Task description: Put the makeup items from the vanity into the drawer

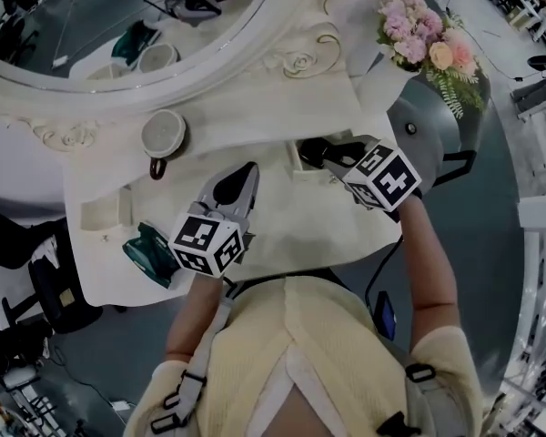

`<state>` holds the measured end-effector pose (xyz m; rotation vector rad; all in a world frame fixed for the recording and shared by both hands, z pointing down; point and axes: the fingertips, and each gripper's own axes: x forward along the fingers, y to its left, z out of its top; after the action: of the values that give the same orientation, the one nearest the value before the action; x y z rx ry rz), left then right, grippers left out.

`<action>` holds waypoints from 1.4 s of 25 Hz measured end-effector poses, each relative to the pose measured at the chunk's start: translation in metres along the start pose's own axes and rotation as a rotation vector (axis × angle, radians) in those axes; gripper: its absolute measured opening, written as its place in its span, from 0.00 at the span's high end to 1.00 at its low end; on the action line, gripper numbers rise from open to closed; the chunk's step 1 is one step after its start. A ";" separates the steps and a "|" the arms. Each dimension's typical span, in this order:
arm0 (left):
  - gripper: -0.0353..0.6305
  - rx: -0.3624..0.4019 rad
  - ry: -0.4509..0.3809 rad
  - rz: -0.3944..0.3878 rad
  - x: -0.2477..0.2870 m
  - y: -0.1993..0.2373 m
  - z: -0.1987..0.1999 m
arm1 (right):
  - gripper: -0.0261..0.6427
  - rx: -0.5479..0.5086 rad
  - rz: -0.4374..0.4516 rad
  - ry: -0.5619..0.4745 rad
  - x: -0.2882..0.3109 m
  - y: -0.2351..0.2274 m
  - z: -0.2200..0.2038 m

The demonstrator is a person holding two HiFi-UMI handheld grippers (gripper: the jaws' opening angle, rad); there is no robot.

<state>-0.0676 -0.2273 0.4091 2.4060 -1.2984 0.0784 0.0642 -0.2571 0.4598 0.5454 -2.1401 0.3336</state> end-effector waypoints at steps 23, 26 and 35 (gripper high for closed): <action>0.95 -0.014 -0.002 0.046 -0.009 0.008 -0.003 | 0.80 0.007 0.012 0.140 0.038 0.004 0.006; 0.95 -0.016 -0.003 0.046 -0.009 0.008 -0.004 | 0.80 0.002 -0.005 0.129 0.040 0.005 0.007; 0.95 -0.015 -0.001 0.036 -0.007 0.006 -0.004 | 0.77 0.043 -0.021 0.091 0.040 0.006 0.010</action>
<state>-0.0754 -0.2231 0.4128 2.3706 -1.3384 0.0778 0.0334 -0.2661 0.4864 0.5669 -2.0425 0.3862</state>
